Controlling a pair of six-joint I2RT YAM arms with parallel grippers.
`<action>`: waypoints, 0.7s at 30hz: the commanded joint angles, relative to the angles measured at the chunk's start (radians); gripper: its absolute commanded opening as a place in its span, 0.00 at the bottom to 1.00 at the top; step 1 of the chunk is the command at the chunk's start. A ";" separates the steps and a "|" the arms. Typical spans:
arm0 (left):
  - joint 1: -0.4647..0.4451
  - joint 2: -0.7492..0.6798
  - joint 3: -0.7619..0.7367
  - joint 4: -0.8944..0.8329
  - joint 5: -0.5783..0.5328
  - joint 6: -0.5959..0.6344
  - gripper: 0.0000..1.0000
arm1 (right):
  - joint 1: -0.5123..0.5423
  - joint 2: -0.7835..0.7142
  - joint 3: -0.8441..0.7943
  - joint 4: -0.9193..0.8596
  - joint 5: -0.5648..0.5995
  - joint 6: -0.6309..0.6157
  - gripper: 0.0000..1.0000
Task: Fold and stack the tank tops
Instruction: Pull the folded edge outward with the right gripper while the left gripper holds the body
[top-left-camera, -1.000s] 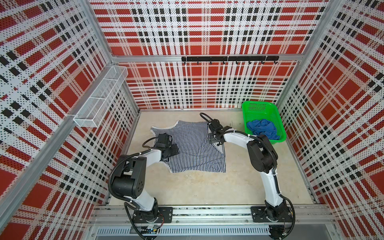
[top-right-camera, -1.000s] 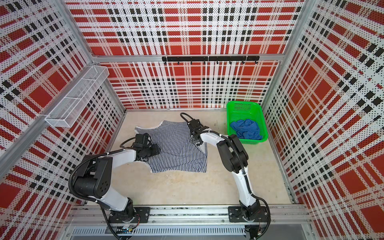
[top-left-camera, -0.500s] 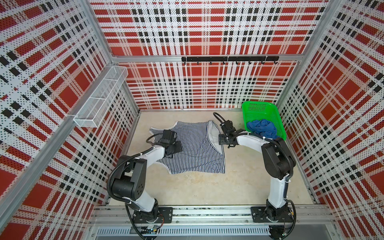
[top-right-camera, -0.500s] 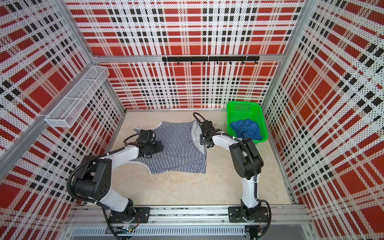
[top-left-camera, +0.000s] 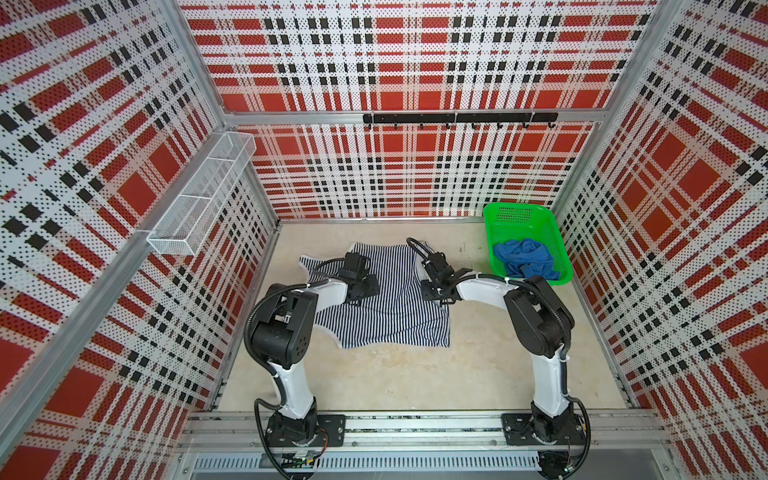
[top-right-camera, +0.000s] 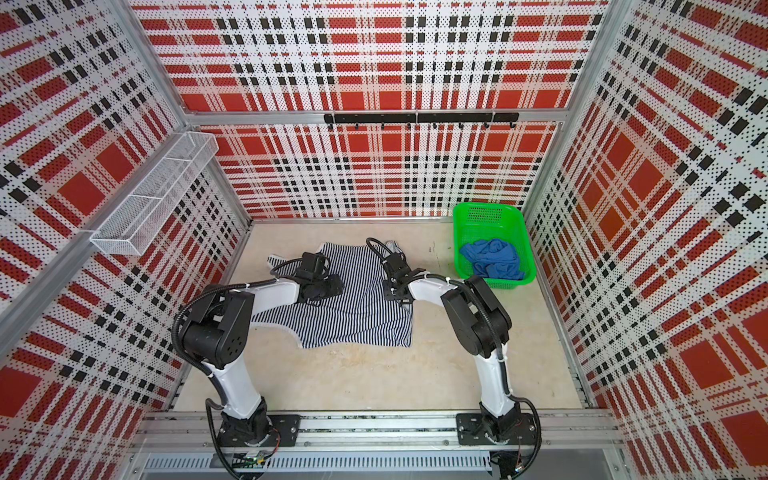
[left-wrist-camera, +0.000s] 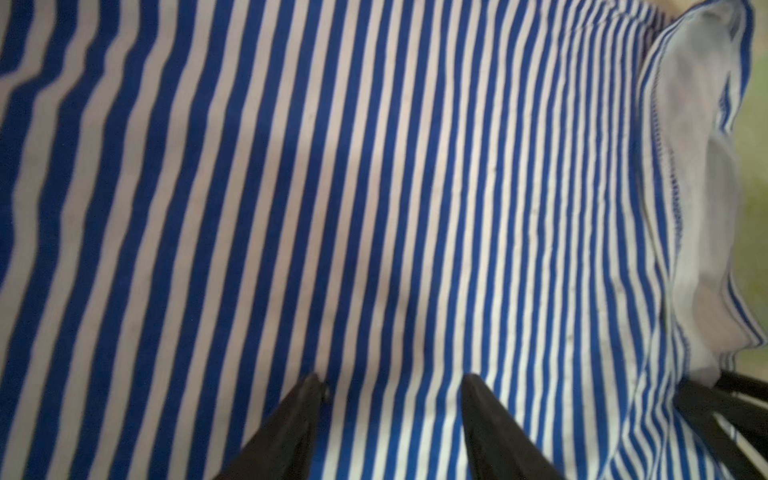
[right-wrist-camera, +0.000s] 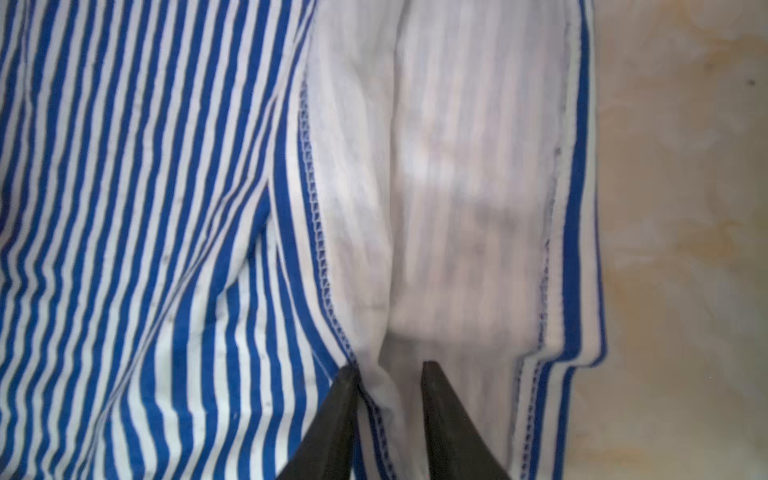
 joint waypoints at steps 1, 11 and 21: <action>0.016 -0.023 -0.089 0.034 0.012 -0.021 0.58 | -0.021 -0.024 -0.081 -0.051 0.064 0.055 0.28; -0.013 -0.196 -0.407 0.093 0.027 -0.122 0.57 | -0.034 -0.249 -0.418 -0.112 0.042 0.137 0.27; -0.034 -0.313 -0.395 0.018 -0.020 -0.126 0.56 | -0.014 -0.279 -0.114 -0.220 0.193 0.031 0.54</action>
